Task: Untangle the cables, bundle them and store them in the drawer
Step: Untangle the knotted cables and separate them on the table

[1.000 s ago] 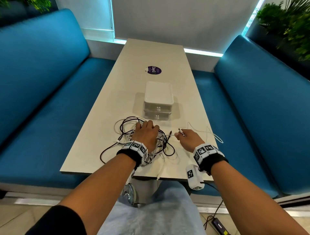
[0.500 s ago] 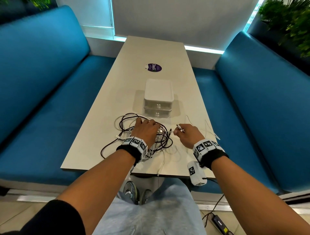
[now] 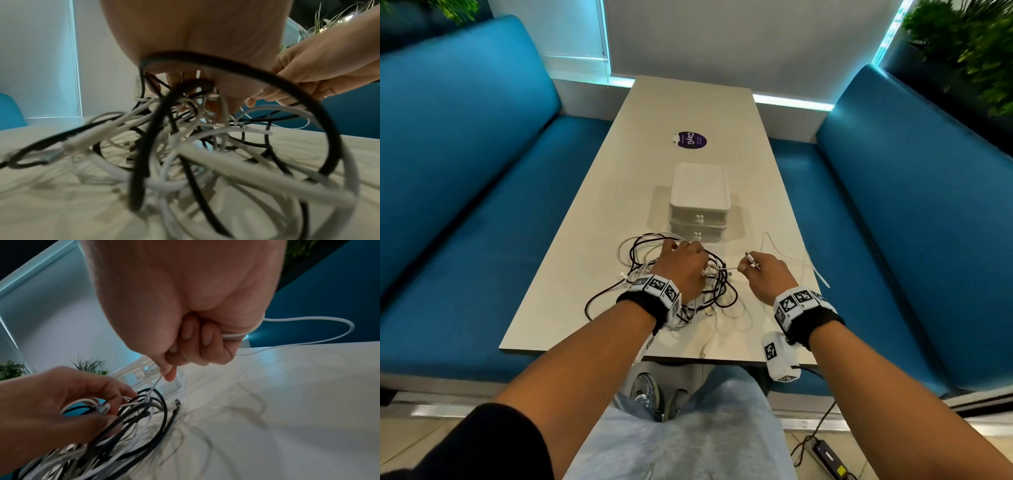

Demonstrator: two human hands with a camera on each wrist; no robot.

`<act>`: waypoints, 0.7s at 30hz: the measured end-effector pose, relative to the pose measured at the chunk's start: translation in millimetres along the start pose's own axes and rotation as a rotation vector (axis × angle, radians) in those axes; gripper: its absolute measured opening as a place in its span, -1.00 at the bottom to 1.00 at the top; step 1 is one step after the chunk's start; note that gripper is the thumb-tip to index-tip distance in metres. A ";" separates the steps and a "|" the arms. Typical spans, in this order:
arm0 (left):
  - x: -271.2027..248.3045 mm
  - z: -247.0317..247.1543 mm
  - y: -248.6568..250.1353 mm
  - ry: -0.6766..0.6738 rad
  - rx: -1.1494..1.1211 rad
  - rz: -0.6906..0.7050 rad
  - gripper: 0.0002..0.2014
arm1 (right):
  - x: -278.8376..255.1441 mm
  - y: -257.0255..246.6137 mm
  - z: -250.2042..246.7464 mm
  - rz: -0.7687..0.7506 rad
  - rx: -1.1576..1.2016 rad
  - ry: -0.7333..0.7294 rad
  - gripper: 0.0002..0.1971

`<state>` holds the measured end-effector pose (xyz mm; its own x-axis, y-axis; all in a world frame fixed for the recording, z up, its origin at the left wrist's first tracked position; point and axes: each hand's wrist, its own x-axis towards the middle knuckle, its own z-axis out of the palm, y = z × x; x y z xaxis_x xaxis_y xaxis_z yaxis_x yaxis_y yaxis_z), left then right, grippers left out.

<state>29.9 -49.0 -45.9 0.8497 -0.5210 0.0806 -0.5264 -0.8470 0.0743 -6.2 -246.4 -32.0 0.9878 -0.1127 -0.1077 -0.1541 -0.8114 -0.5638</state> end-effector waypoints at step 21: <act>25.5 -11.5 2.7 0.035 0.236 -0.016 -0.70 | -1.2 2.6 5.2 -0.014 0.003 -0.083 -0.80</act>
<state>49.8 -63.4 -32.3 0.8542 -0.5069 0.1161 -0.4879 -0.8584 -0.1583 -7.9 -245.4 -37.6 0.9845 -0.0535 -0.1669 -0.1404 -0.8105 -0.5686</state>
